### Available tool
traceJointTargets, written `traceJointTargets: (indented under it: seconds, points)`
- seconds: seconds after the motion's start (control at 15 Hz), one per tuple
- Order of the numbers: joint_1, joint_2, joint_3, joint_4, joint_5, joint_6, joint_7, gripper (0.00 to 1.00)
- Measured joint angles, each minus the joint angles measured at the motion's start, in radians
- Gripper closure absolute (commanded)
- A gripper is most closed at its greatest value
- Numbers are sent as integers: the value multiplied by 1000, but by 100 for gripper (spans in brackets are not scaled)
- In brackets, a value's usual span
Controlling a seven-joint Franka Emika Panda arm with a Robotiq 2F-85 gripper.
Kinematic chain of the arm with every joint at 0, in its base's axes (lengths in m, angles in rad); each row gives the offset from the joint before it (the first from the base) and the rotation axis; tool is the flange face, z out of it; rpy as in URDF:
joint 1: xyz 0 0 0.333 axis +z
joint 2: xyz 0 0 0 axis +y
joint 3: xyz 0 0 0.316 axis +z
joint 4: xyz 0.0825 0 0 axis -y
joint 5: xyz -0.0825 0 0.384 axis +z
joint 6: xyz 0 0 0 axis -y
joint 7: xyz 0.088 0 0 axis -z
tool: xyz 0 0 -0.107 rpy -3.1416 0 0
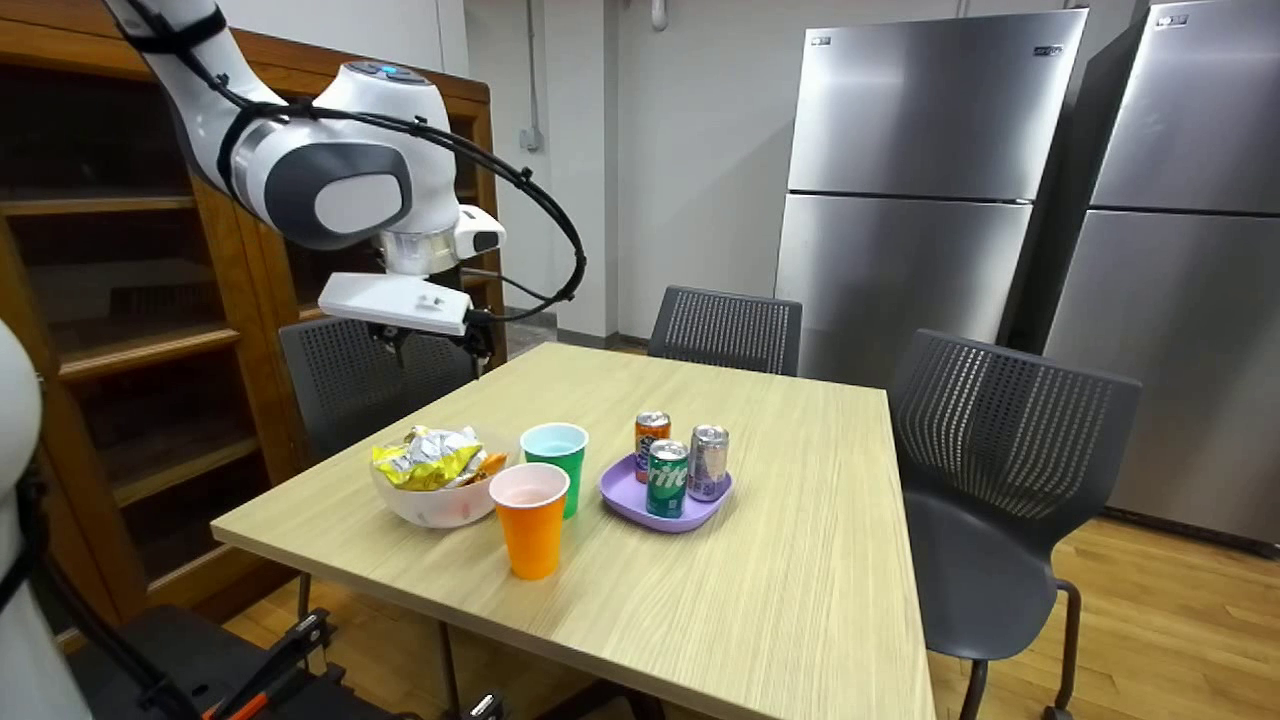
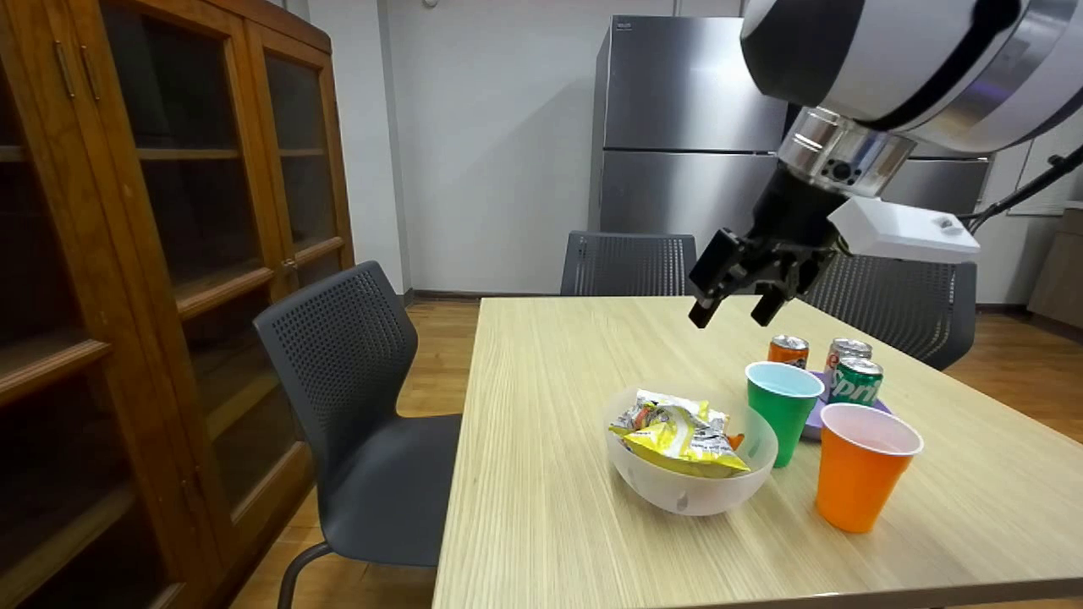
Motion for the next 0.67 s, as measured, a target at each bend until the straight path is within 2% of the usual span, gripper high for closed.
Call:
traceJointTargets:
  seconds: [0.27,0.47,0.67]
  points:
    - [1,-92,-59,-38,110,-9,-114,0]
    - [1,-140,-104,-67,122,-13,-162,0]
    - [1,-151,-108,-75,122,-15,-165,0]
